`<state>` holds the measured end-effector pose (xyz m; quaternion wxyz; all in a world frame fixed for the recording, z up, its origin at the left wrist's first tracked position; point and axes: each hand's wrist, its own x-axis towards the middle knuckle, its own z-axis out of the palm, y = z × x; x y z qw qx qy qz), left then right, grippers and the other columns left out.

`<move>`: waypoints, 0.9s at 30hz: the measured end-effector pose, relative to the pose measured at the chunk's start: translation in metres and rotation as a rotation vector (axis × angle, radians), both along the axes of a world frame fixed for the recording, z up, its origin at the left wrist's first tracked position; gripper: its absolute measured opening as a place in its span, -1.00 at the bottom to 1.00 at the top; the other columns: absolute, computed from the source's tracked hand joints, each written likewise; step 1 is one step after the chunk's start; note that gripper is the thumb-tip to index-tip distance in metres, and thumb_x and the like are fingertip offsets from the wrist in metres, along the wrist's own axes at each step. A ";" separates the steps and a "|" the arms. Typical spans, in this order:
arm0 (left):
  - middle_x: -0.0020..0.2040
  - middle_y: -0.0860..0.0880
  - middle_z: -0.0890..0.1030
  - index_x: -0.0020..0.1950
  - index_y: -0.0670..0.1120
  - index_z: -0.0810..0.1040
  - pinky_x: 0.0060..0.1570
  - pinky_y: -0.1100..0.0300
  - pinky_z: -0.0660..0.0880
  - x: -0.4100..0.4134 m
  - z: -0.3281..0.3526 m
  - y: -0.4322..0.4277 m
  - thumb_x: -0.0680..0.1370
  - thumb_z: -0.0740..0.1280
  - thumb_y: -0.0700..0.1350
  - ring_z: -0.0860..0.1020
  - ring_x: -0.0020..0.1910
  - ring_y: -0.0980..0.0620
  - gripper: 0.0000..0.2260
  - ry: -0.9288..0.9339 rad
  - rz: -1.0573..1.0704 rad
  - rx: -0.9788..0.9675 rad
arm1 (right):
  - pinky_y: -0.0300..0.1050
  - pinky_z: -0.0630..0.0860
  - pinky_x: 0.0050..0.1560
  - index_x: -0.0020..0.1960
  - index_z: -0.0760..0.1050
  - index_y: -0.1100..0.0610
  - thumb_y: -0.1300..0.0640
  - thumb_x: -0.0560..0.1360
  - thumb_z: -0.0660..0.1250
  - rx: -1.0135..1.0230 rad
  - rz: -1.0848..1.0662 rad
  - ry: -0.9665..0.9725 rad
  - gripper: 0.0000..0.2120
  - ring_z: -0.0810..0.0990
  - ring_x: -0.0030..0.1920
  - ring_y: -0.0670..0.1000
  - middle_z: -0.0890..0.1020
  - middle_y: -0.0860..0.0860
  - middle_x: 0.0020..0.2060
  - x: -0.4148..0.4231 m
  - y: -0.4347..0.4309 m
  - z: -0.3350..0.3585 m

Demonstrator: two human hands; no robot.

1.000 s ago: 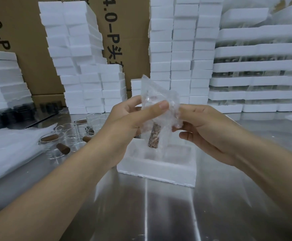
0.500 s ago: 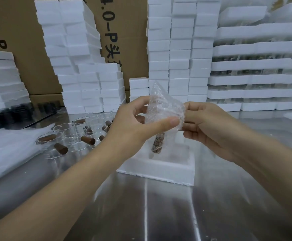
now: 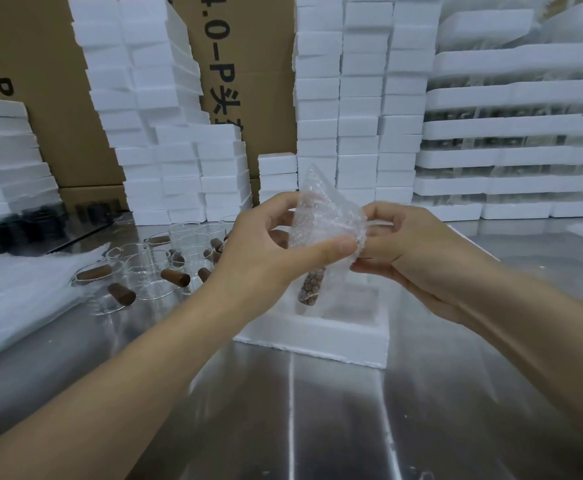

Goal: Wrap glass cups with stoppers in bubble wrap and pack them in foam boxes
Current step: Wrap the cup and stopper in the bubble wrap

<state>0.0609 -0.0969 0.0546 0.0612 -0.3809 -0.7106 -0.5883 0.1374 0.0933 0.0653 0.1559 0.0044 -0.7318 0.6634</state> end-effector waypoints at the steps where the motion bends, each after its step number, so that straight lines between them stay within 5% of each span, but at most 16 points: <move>1: 0.21 0.10 0.73 0.33 0.17 0.66 0.14 0.03 0.71 0.000 0.000 0.000 0.37 0.68 0.17 0.74 0.13 0.05 -0.44 0.004 -0.006 0.002 | -0.18 0.70 -0.06 0.09 0.57 0.24 0.38 0.45 0.53 -0.030 -0.030 -0.001 -0.74 0.78 -0.07 0.09 0.77 0.20 -0.05 0.000 0.000 0.000; 5: 0.22 0.12 0.73 0.34 0.15 0.65 0.12 0.03 0.71 0.004 -0.001 0.002 0.37 0.68 0.14 0.74 0.14 0.04 -0.44 0.013 -0.023 0.009 | -0.27 0.66 -0.12 0.09 0.65 0.32 0.33 0.50 0.50 0.014 -0.046 -0.031 -0.83 0.78 -0.06 0.07 0.78 0.17 -0.03 0.001 0.002 0.002; 10: 0.21 0.10 0.74 0.35 0.13 0.65 0.10 0.09 0.71 0.003 -0.003 0.002 0.38 0.69 0.11 0.75 0.12 0.03 -0.44 -0.002 -0.014 0.057 | -0.24 0.43 -0.24 -0.02 0.77 0.05 0.08 0.59 0.43 0.094 0.031 -0.132 -0.86 0.54 -0.31 -0.13 0.72 -0.13 -0.12 0.000 0.006 0.003; 14: 0.21 0.10 0.74 0.32 0.15 0.67 0.14 0.12 0.66 0.003 0.000 0.003 0.37 0.66 0.17 0.73 0.16 0.05 -0.47 -0.064 0.004 0.106 | -0.22 0.42 -0.20 0.16 0.74 0.08 0.04 0.62 0.40 0.076 0.249 -0.142 -0.79 0.55 -0.21 -0.12 0.72 -0.14 0.09 0.004 0.013 0.012; 20: 0.21 -0.01 0.75 0.31 0.08 0.67 0.32 -0.28 0.58 0.004 0.000 0.003 0.40 0.63 0.14 0.72 0.21 -0.08 -0.50 -0.207 -0.019 0.203 | -0.12 0.46 -0.11 0.00 0.75 0.00 0.05 0.54 0.41 -0.061 0.285 -0.039 -0.86 0.59 -0.15 -0.06 0.69 -0.12 0.06 0.005 0.009 0.011; 24: 0.22 -0.09 0.75 0.45 0.08 0.50 0.35 -0.19 0.58 -0.002 0.000 0.003 0.43 0.64 0.05 0.74 0.19 -0.14 -0.37 -0.407 -0.081 0.370 | -0.12 0.56 -0.08 0.18 0.67 -0.20 -0.26 0.49 0.49 0.347 -0.087 0.077 -0.70 0.67 -0.13 -0.15 0.71 -0.26 0.07 -0.002 0.003 0.002; 27: 0.22 -0.07 0.76 0.46 0.04 0.50 0.39 -0.18 0.56 -0.005 0.001 0.000 0.47 0.61 0.01 0.74 0.20 -0.18 -0.40 -0.499 -0.146 0.409 | -0.19 0.57 -0.01 0.18 0.68 -0.16 -0.30 0.48 0.46 0.457 0.015 0.039 -0.64 0.72 0.01 -0.17 0.76 -0.17 0.00 -0.003 -0.001 -0.008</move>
